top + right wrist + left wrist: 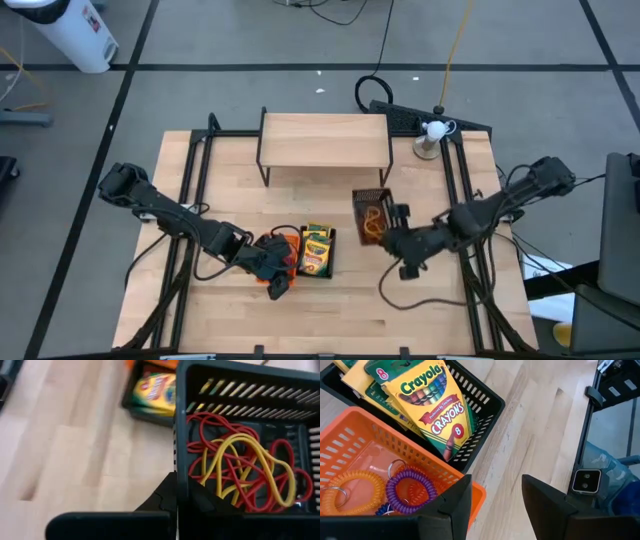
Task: Pick & Place Office Desk Supplies
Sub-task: Put the right black bin on the shelf
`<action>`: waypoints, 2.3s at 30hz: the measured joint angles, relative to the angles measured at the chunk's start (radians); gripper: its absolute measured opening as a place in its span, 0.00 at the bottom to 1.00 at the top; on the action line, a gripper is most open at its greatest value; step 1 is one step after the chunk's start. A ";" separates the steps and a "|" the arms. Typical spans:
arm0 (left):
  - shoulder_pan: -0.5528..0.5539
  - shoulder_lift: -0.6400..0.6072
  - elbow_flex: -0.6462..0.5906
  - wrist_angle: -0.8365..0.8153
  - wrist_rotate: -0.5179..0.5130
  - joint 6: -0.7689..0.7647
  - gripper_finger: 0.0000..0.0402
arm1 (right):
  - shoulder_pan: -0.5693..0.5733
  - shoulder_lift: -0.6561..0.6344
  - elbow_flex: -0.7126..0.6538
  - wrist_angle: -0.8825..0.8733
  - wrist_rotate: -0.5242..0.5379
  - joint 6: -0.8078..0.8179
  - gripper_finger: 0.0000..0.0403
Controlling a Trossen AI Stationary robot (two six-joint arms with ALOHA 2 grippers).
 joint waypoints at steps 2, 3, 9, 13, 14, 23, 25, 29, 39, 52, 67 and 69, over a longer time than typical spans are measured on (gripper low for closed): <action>0.000 0.000 0.000 0.000 -0.009 -0.008 0.42 | -0.035 -0.003 0.049 -0.046 0.005 -0.046 0.00; 0.000 0.000 0.000 0.000 -0.016 -0.015 0.42 | -0.054 -0.002 0.071 -0.072 0.006 -0.066 0.00; 0.009 0.000 0.000 0.000 -0.026 -0.019 0.42 | -0.245 0.028 0.177 -0.206 -0.001 -0.202 0.00; 0.020 0.000 0.000 0.000 -0.027 0.006 0.42 | -0.401 0.053 0.213 -0.234 -0.057 -0.293 0.00; 0.024 0.000 0.000 0.000 -0.027 0.017 0.42 | -0.439 0.058 0.213 -0.233 -0.077 -0.316 0.00; 0.030 0.000 0.000 -0.002 -0.007 0.105 0.42 | -0.683 0.129 0.213 -0.207 -0.200 -0.476 0.00; 0.030 0.000 0.000 -0.004 0.009 0.116 0.42 | -0.714 0.145 0.213 -0.187 -0.231 -0.496 0.00; 0.030 0.000 0.000 -0.007 0.028 0.118 0.42 | -0.755 0.174 0.213 -0.159 -0.267 -0.533 0.00; 0.030 0.000 0.000 -0.008 0.061 0.143 0.42 | -0.801 0.203 0.213 -0.142 -0.268 -0.584 0.00; 0.030 0.000 0.000 -0.006 0.099 0.117 0.42 | -0.841 0.201 0.212 -0.139 -0.266 -0.607 0.00; 0.030 0.000 0.000 -0.005 0.097 0.077 0.42 | -0.860 0.201 0.212 -0.139 -0.266 -0.651 0.00; 0.030 0.000 0.000 -0.005 0.096 0.076 0.42 | -0.860 0.201 0.212 -0.137 -0.266 -0.652 0.00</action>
